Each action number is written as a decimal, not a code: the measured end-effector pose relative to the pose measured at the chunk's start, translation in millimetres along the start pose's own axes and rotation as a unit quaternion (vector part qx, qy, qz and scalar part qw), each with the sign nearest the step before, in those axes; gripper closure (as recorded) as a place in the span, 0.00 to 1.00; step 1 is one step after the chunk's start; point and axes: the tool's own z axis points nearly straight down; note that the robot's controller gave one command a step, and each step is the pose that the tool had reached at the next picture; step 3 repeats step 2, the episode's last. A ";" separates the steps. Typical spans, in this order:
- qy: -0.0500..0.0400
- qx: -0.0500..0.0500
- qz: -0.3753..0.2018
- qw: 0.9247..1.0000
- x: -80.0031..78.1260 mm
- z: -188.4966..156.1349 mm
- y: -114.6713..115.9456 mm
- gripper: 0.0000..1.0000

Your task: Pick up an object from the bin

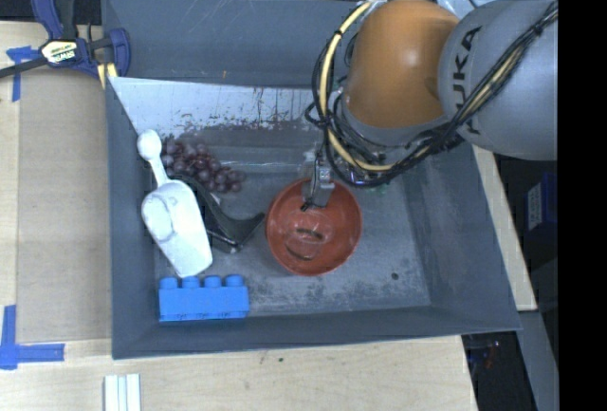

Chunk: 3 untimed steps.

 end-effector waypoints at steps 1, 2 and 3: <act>0.008 0.000 -0.005 1.000 20.8 -62.6 18.6 1.00; 0.010 0.002 -0.005 1.000 16.8 -19.0 11.2 1.00; 0.010 0.002 -0.005 1.000 16.8 -19.0 11.2 1.00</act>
Offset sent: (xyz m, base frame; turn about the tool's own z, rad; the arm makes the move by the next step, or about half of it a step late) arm -0.0168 0.0120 0.0207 -0.0104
